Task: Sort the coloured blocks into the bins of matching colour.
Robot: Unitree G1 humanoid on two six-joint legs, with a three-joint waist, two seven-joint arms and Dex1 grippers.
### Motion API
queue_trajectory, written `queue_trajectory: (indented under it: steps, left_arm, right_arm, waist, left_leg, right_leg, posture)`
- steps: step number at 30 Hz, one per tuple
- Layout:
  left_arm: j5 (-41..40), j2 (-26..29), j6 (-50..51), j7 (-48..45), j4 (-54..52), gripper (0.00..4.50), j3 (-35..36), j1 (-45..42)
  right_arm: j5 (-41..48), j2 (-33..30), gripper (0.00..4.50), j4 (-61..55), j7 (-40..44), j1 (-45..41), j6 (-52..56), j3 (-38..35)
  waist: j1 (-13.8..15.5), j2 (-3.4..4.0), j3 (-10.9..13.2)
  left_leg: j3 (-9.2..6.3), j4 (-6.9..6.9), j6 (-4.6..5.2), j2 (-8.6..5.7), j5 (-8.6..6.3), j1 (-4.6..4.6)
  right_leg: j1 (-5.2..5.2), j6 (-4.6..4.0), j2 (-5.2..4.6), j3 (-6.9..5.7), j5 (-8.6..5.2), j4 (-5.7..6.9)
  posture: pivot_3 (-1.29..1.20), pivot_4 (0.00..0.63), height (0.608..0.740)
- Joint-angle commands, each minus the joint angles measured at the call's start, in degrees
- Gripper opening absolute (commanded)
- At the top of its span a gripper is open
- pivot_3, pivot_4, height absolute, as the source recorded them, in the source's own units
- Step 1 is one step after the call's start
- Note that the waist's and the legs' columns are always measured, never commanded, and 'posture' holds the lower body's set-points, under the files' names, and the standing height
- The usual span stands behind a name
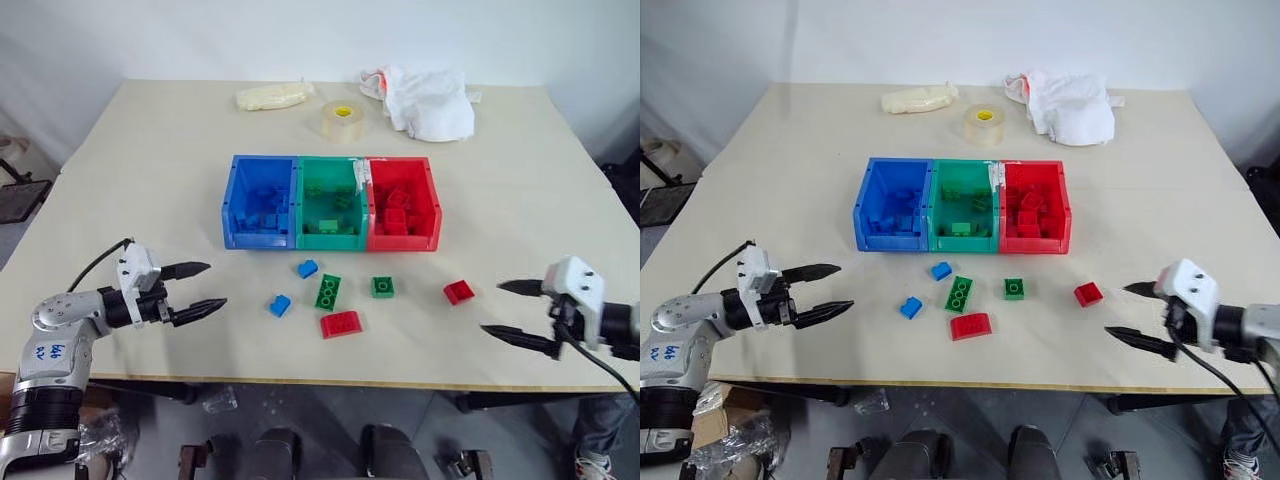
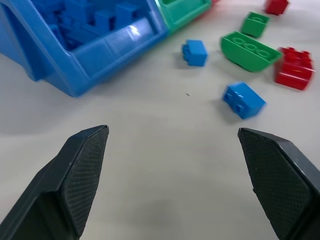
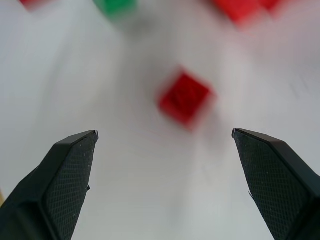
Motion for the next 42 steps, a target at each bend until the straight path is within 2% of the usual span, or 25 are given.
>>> queue_trajectory:
  steps: [1, 5, 10, 18, 26, 29, 34, 35, 40, 42]
  left_arm:
    - [-1.1, -0.2, -2.4, -2.1, 0.9, 4.35, 1.0, -0.4]
    - [-1.6, -0.6, -2.9, -2.8, 1.2, 4.35, 1.2, -0.6]
    - [-1.6, -1.1, -3.3, -3.0, 1.0, 4.35, 1.4, -0.5]
    - [-3.0, -2.3, -3.3, -2.6, -1.5, 4.35, 2.1, 0.5]
    - [-4.1, -2.5, -2.2, -1.2, -5.8, 4.35, 2.7, 3.5]
    - [-4.3, -2.4, -1.9, -0.6, -6.7, 4.50, 3.2, 4.3]
    - [-4.6, -2.5, -1.8, -0.1, -7.2, 4.50, 3.1, 4.7]
    - [-4.6, -2.6, -1.8, 0.1, -7.2, 4.50, 3.0, 4.6]
    - [-4.4, -3.1, -2.0, 0.4, -6.7, 4.50, 2.5, 3.6]
    - [-4.3, -3.2, -2.0, 0.4, -6.6, 4.50, 2.5, 3.3]
  right_arm:
    - [-0.7, -1.6, 4.50, 0.3, 1.5, 2.6, -1.1, -4.5]
    - [-0.5, -1.9, 4.50, -0.1, 1.8, 2.1, -0.8, -4.2]
    - [-0.8, -1.2, 4.50, 1.5, 2.2, -5.7, -1.0, 1.9]
    - [-7.1, 4.8, 4.50, 17.7, 5.7, -26.8, -7.9, 17.7]
    - [-10.9, 9.4, 4.50, 28.7, 10.7, -35.0, -14.7, 24.6]
    - [-10.5, 10.6, 3.90, 29.2, 11.2, -35.3, -15.7, 24.4]
    - [-9.0, 12.1, 2.22, 27.5, 9.7, -34.7, -15.6, 22.6]
    - [-8.5, 12.3, 2.05, 26.6, 9.2, -34.2, -15.2, 22.0]
    - [-6.2, 11.7, 2.04, 19.4, 6.4, -31.9, -12.4, 18.6]
    - [-4.8, 12.4, 2.04, 15.9, 3.8, -33.6, -9.9, 17.0]
  waist:
    - [0.0, -0.01, 0.0]
    - [-0.2, -0.01, 0.0]
    - [-0.8, -0.01, 0.0]
    - [-0.9, 0.01, 0.0]
    - [-1.0, 0.01, 0.0]
    - [-1.0, 0.02, 0.0]
    - [-1.0, 0.02, 0.0]
    - [-1.0, 0.02, 0.0]
    - [-0.9, 0.03, 0.0]
    - [-1.0, 0.04, 0.0]
  left_leg:
    - [0.02, 0.00, 0.00, 0.03, 0.00, 0.01]
    - [0.11, 0.00, 0.00, 0.11, 0.00, 0.02]
    - [0.11, 0.00, -0.01, 0.16, 0.00, 0.03]
    - [0.09, 0.01, -0.02, 0.16, 0.00, 0.01]
    - [0.03, 0.02, -0.02, 0.11, 0.00, -0.01]
    - [0.04, 0.01, -0.02, 0.13, 0.00, 0.00]
    - [0.04, 0.02, -0.02, 0.12, 0.00, 0.00]
    - [0.04, 0.02, -0.02, 0.12, 0.00, 0.00]
    - [0.03, 0.02, -0.02, 0.11, 0.00, 0.00]
    - [0.04, 0.02, -0.02, 0.12, 0.00, -0.01]
  right_leg:
    - [0.02, 0.00, 0.03, 0.00, 0.00, -0.02]
    - [0.00, 0.00, 0.07, 0.03, 0.00, -0.05]
    - [-0.01, 0.00, 0.12, 0.02, 0.00, -0.05]
    - [-0.04, 0.00, 0.12, 0.00, 0.00, -0.06]
    - [-0.05, 0.00, 0.06, -0.05, 0.00, -0.02]
    - [-0.05, 0.00, 0.08, -0.04, 0.00, -0.01]
    - [-0.06, 0.00, 0.07, -0.05, 0.00, -0.01]
    - [-0.06, 0.00, 0.07, -0.05, 0.00, -0.01]
    - [-0.06, 0.00, 0.06, -0.05, 0.00, 0.00]
    - [-0.06, 0.00, 0.07, -0.04, 0.00, 0.00]
  posture:
    - [0.00, 0.150, 0.740]
    - [0.00, 0.150, 0.740]
    - [0.00, 0.150, 0.740]
    - [0.00, 0.150, 0.740]
    - [0.00, 0.150, 0.740]
    - [0.00, 0.150, 0.740]
    - [0.00, 0.150, 0.740]
    - [0.00, 0.150, 0.740]
    - [0.00, 0.150, 0.740]
    - [0.00, 0.150, 0.740]
